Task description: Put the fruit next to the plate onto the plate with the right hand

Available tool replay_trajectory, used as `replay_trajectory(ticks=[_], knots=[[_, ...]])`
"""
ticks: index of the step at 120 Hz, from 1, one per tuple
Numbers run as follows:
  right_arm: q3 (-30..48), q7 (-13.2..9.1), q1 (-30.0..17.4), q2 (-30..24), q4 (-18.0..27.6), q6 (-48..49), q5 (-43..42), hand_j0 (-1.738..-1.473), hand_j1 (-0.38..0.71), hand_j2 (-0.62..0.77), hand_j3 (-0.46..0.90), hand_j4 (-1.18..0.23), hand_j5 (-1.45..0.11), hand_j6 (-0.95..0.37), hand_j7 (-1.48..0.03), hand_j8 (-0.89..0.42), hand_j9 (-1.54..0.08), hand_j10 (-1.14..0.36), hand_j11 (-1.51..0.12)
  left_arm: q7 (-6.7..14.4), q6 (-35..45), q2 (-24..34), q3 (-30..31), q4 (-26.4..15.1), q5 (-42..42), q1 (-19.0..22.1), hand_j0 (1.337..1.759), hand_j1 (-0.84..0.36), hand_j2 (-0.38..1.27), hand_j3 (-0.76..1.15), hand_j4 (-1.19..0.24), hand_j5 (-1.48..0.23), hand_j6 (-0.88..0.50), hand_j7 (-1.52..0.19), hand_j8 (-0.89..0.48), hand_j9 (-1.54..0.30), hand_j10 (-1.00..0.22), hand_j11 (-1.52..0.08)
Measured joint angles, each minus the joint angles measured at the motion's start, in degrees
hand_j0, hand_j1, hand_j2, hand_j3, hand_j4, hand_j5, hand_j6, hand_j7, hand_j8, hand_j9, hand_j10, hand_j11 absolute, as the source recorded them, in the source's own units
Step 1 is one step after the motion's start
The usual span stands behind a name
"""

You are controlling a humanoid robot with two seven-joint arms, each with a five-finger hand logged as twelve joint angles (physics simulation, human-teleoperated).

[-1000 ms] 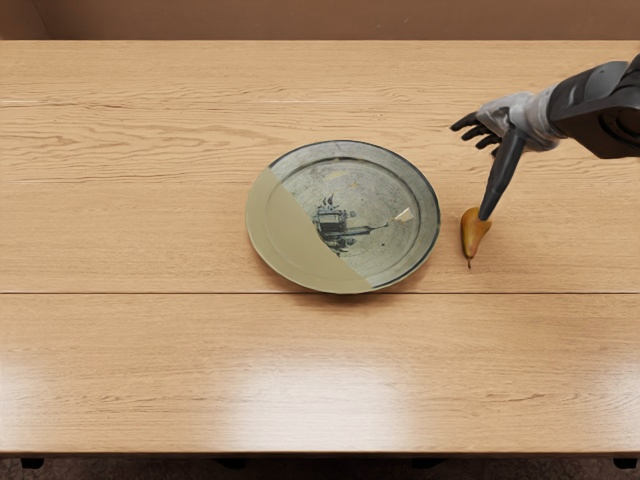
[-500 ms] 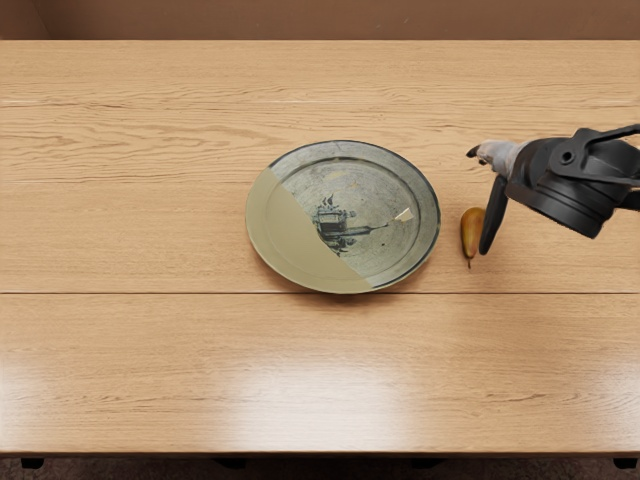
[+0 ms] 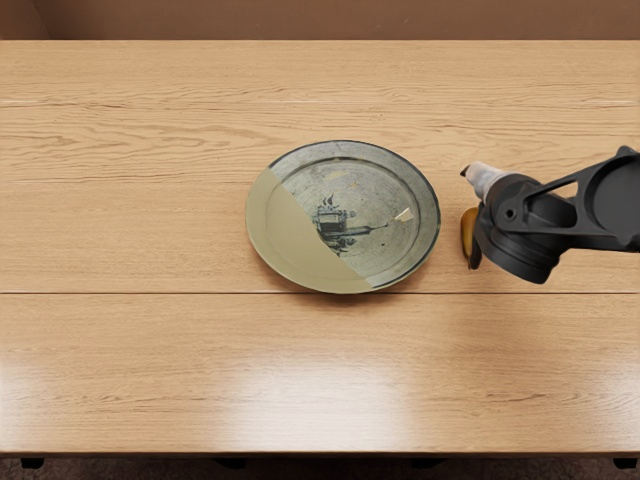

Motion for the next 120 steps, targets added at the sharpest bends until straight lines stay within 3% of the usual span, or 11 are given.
replay_trajectory(ticks=[33,104,120], knots=[[-2.18,0.0,-1.33,3.19,-2.48,-0.2,-0.04,-1.658,-0.17,-0.03,0.0,-0.15,-0.19,-0.15,-0.19,-0.15,-0.19,-0.15,-0.19,-0.01,0.0,0.0,0.0,0.0,0.0,-0.61,1.658,0.35,0.0,0.0,0.0,0.0,0.0,0.0,0.0,0.0,0.0,0.0],[-4.88,0.0,-2.68,5.99,-6.9,-0.22,0.09,-1.658,-0.17,-0.03,0.0,-0.15,-0.19,-0.15,-0.19,-0.15,-0.19,-0.15,-0.19,-0.01,0.0,0.0,0.0,0.0,0.0,-1.54,1.658,0.35,0.0,0.0,0.0,0.0,0.0,0.0,0.0,0.0,0.0,0.0],[-5.52,0.0,-3.85,7.47,-9.63,-0.22,0.11,-1.658,-0.17,-0.03,0.0,-0.15,-0.19,-0.15,-0.19,-0.15,-0.19,-0.15,-0.19,0.0,0.0,0.0,0.0,0.0,0.0,-1.67,1.658,0.35,0.0,0.0,0.0,0.0,0.0,0.0,0.0,0.0,0.0,0.0]])
